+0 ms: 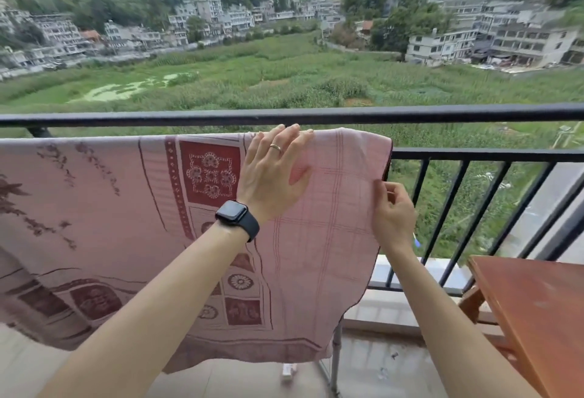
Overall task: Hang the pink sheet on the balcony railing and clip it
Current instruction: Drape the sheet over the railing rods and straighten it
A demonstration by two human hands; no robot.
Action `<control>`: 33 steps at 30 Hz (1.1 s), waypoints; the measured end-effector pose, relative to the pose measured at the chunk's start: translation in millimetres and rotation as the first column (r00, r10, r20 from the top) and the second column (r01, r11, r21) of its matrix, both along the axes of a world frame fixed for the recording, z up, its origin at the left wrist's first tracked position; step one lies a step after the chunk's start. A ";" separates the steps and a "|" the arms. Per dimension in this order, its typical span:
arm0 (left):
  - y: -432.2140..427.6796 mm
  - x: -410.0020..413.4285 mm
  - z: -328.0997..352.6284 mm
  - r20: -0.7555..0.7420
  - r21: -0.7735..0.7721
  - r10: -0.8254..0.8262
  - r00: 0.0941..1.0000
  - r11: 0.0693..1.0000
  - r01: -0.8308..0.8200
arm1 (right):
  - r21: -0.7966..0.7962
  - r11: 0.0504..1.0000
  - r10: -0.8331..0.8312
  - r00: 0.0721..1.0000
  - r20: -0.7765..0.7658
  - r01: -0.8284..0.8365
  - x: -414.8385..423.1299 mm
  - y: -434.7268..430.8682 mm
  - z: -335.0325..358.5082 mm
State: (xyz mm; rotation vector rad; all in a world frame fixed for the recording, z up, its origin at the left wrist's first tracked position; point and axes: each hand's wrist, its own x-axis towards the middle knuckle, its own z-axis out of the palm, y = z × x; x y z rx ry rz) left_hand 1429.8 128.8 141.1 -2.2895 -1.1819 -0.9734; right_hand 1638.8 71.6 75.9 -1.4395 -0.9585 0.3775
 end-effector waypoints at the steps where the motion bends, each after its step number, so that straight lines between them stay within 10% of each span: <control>1: -0.8 -3.0 -1.3 -0.026 -0.005 0.004 1.000 1.000 -0.005 | -0.014 0.999 -0.033 0.999 -0.004 0.033 -3.9 2.4 -6.0; 7: -22.8 -26.1 -29.2 -0.025 -0.085 0.083 0.996 0.993 -0.085 | 0.252 0.949 -0.230 0.961 0.152 0.187 -45.9 -21.8 -26.3; 12: -52.4 -97.4 -92.9 0.026 -0.418 0.316 0.948 0.865 -0.277 | -0.006 0.926 0.306 0.740 0.599 -0.379 -124.7 -42.1 -80.8; 18: -107.9 -234.4 -158.9 -0.125 -0.724 0.566 0.815 0.509 -0.465 | -0.269 0.747 0.610 0.467 0.640 -0.608 -240.7 -33.3 -90.0; 33: -195.8 -652.7 -105.4 -0.034 -0.674 0.883 0.469 0.326 -0.663 | -0.217 0.449 0.639 0.142 0.756 -0.867 -660.9 -16.0 -32.9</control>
